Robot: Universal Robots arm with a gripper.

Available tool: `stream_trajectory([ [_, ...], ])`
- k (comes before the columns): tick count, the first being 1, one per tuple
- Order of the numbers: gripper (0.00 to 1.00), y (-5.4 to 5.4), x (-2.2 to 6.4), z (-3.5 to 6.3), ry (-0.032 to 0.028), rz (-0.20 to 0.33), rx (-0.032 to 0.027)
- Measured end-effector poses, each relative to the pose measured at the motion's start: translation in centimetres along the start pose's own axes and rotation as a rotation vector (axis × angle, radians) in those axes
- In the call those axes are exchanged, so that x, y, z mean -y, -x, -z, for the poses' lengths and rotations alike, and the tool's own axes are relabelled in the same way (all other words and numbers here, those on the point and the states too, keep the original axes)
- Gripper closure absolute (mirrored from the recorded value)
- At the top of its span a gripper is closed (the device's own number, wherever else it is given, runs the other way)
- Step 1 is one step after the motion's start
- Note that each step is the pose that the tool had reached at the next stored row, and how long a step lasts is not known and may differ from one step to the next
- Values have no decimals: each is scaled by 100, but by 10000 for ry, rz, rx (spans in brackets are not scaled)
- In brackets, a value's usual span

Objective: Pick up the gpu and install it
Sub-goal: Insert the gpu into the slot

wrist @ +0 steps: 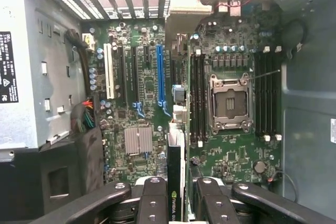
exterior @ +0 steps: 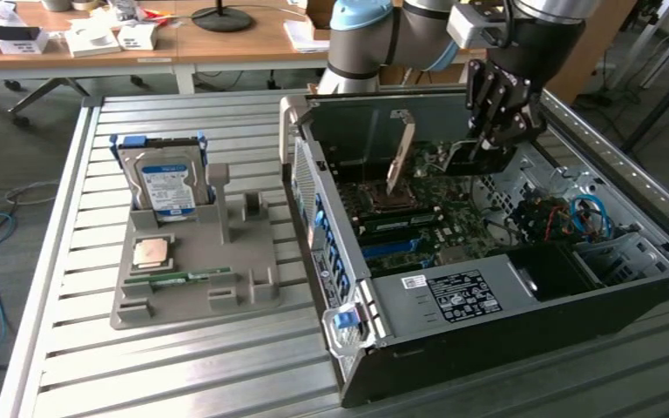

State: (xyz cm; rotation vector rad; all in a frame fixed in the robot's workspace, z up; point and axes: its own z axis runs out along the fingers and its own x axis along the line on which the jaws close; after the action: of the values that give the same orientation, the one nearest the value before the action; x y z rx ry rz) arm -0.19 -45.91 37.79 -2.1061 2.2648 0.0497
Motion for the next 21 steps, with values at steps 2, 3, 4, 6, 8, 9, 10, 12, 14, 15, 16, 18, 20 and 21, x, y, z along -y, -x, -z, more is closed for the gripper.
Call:
stream_trajectory([
  [2, 74, -9, 0, -35, -1, 0, 1],
  [3, 74, -12, 0, -51, 0, 0, 0],
  [4, 74, -14, 0, -66, -1, 0, 0],
  [6, 74, -17, 0, -90, -1, 1, 2],
  [8, 74, -17, 0, -92, 0, 1, -1],
  [9, 74, -17, 0, -92, 0, 0, -2],
  [10, 74, -18, -1, -94, -1, 1, -1],
  [12, 74, -20, -15, -100, -1, 3, 2],
  [14, 74, -24, -28, -106, -1, 7, 1],
  [15, 74, -25, -35, -108, 1, 12, -1],
  [16, 74, -30, -40, -109, 0, 15, 2],
  [18, 74, -54, -38, -108, 1, 18, 1],
  [20, 74, -78, -37, -106, 0, 18, 1],
  [21, 74, -88, -36, -106, 0, 20, 1],
])
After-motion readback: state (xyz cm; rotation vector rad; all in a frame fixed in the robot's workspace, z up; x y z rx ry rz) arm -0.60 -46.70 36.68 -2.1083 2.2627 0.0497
